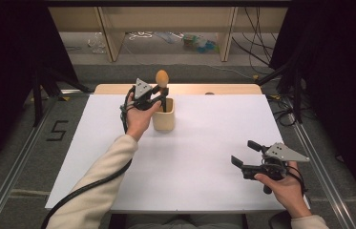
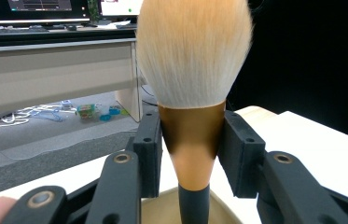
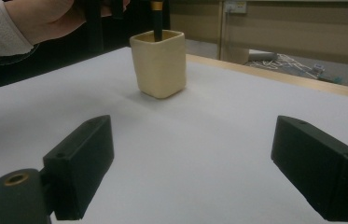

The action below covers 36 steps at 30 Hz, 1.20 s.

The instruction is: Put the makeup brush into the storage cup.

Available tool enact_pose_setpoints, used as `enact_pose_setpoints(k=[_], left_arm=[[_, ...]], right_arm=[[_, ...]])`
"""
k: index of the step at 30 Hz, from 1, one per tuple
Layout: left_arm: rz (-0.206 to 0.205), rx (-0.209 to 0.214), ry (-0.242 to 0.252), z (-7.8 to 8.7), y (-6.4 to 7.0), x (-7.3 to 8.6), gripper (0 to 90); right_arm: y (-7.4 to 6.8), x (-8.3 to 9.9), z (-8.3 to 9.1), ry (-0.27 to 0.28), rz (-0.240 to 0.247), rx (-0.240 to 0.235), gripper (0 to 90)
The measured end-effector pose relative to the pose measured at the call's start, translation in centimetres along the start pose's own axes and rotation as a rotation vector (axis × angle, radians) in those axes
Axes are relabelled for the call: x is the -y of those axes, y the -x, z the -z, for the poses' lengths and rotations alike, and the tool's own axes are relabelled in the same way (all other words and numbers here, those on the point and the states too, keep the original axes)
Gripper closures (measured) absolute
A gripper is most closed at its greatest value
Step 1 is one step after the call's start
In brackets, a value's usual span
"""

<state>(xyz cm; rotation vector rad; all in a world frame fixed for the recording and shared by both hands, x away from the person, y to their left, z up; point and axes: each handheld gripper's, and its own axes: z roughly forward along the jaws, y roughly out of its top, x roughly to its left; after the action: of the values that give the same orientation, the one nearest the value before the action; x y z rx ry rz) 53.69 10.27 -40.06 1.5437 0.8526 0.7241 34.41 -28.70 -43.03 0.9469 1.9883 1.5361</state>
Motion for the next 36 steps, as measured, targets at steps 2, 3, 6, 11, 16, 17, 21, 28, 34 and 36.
enact_pose_setpoints(k=[2,3,6,11,16,17,21,28,34,36], left_arm=[[0.008,0.000,0.004,0.0,-0.1,0.0,61.6],[0.010,0.003,0.004,0.0,-0.1,0.1,61.5],[0.037,0.007,0.019,-0.1,-0.2,-0.1,50.2],[0.026,-0.026,0.030,0.1,0.0,-0.8,5.1],[0.015,-0.014,0.037,0.2,0.3,-1.0,1.0],[0.012,-0.013,0.036,0.2,0.4,-1.0,0.9],[0.016,-0.010,0.042,0.2,0.5,-1.1,0.6],[0.004,-0.013,0.053,0.5,0.4,-1.3,0.0],[0.009,-0.011,0.060,1.0,0.6,-1.4,0.0],[0.010,-0.008,0.065,1.1,0.7,-1.5,0.0]], right_arm=[[0.0,0.0,0.0,0.000,-0.001,-0.005,14.1],[0.0,0.0,0.0,0.001,-0.002,-0.009,14.1],[0.0,0.0,0.0,0.000,-0.003,-0.007,14.2],[0.0,0.0,0.0,-0.004,-0.007,-0.007,14.4],[0.0,0.0,0.0,-0.001,-0.006,-0.004,14.4],[0.0,0.0,0.0,-0.002,-0.005,0.000,14.4],[0.0,0.0,0.0,-0.004,-0.006,-0.002,14.4],[0.0,0.0,0.0,-0.001,-0.004,0.002,14.4],[0.0,0.0,0.0,0.001,-0.005,0.002,14.4],[0.0,0.0,0.0,0.002,-0.003,0.002,14.4]])
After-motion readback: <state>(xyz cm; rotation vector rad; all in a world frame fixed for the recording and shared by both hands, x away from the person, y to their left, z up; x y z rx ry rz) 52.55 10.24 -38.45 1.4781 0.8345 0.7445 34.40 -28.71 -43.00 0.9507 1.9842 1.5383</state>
